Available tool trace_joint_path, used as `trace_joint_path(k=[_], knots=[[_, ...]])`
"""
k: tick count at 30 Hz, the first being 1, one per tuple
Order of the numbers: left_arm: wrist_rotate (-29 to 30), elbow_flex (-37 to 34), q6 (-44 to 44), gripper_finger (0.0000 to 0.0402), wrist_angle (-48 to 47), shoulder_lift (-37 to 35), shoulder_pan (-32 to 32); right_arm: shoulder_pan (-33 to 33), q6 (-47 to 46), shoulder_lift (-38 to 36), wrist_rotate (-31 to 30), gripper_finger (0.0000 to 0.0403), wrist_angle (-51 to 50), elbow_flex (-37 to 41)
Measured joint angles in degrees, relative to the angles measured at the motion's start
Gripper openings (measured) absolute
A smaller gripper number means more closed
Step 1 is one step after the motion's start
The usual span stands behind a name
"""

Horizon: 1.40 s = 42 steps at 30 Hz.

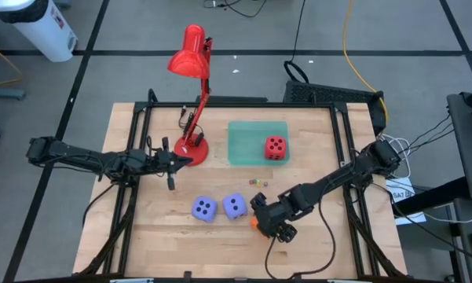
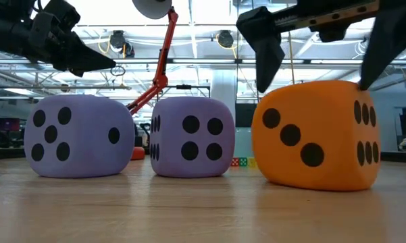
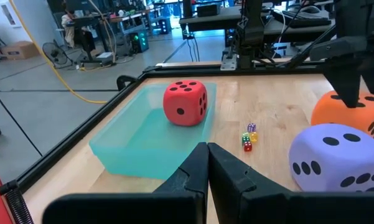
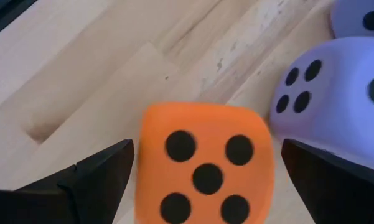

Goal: Pick & Place Dice
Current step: Put the large orange dice into the bin

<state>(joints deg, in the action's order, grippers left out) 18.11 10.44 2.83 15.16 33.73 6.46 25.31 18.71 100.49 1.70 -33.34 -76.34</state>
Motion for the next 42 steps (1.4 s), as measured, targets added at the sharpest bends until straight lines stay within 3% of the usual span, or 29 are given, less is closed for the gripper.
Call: trace_joint_path(k=[13, 21, 27, 32, 42], knots=[[0.00, 0.00, 1.22, 0.0017, -0.02, 0.01, 0.00, -2.51, -4.98, 0.39, -0.17, 0.0398, -1.46, -0.02], [0.00, -0.01, 0.57, 0.0017, -0.07, -0.01, 0.00, -4.03, -6.87, 0.14, 1.96, 0.0398, 6.87, 5.69], [0.00, -0.01, 0.04, 0.0017, -0.08, 0.00, 0.00, -1.94, -8.69, 0.21, 0.27, 0.0398, 6.95, 6.88], [0.00, -0.02, 1.50, 0.0017, -0.09, -0.01, 0.00, 2.57, -7.37, -0.86, -5.70, 0.0398, 7.80, 6.77], [0.00, -0.02, 0.72, 0.0017, -0.18, -0.01, 0.00, 5.83, -9.66, -3.61, -6.14, 0.0398, 7.59, 3.86]])
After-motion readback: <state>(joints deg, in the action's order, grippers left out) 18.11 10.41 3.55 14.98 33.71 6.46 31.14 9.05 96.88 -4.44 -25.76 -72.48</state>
